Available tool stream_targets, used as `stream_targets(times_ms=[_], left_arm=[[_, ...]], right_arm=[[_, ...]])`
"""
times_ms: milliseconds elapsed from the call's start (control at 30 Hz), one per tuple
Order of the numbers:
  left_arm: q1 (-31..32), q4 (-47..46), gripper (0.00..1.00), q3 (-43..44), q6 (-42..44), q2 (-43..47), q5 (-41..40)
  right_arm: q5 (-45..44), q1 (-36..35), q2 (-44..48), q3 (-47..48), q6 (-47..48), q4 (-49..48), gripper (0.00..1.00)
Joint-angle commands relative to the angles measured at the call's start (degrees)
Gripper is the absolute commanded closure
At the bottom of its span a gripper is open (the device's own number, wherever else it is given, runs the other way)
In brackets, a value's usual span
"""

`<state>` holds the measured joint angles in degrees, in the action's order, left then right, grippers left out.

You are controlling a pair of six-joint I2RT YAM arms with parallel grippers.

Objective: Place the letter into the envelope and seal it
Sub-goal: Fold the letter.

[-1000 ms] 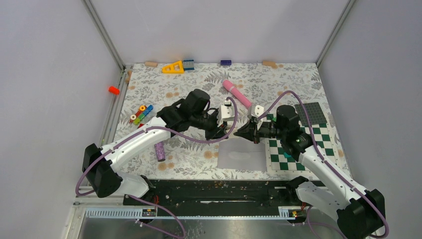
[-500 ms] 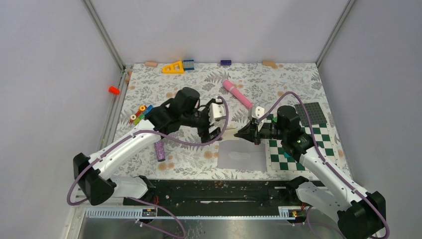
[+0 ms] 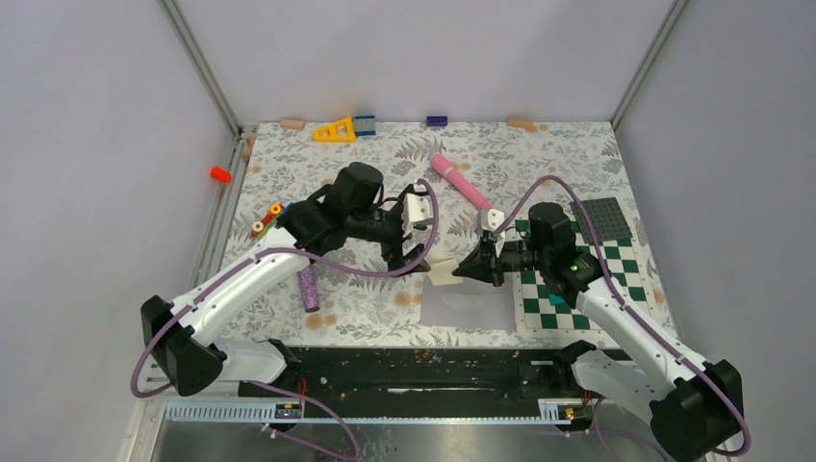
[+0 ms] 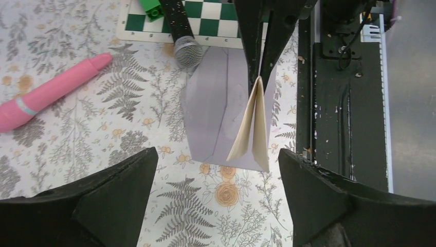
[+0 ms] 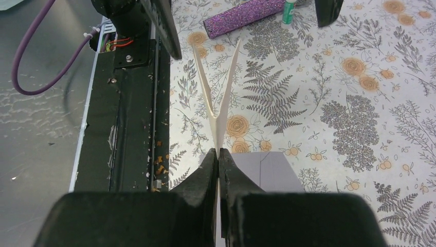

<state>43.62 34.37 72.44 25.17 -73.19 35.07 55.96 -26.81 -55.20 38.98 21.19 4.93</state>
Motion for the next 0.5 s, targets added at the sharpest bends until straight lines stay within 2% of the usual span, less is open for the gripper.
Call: stream_targets(times_ms=[0,67,167,267,300,467], left_arm=[[2.19,-0.46,0.08,3.13,-0.73,-2.49,3.34],[3.11,-0.44,0.11,3.2,-0.76,-3.47,3.18],[3.91,-0.21,0.22,3.6,-0.7,-4.82,3.33],[4.31,0.08,0.4,3.72,-0.69,-5.29,3.56],[4.37,0.08,0.5,3.72,-0.59,-5.3,3.61],[4.33,0.41,0.87,3.59,-0.32,-5.29,3.9]], right_arm=[[2.16,-0.35,-0.67,2.46,0.79,0.51,1.0],[2.42,-0.32,-0.83,2.49,0.63,0.44,1.0],[2.48,-0.35,-0.62,2.42,0.69,0.5,1.0],[2.42,-0.35,-0.43,2.25,0.86,0.49,1.0],[2.33,-0.35,-0.43,2.32,0.87,0.52,1.0],[2.14,-0.35,-0.53,2.32,1.0,0.38,0.99]])
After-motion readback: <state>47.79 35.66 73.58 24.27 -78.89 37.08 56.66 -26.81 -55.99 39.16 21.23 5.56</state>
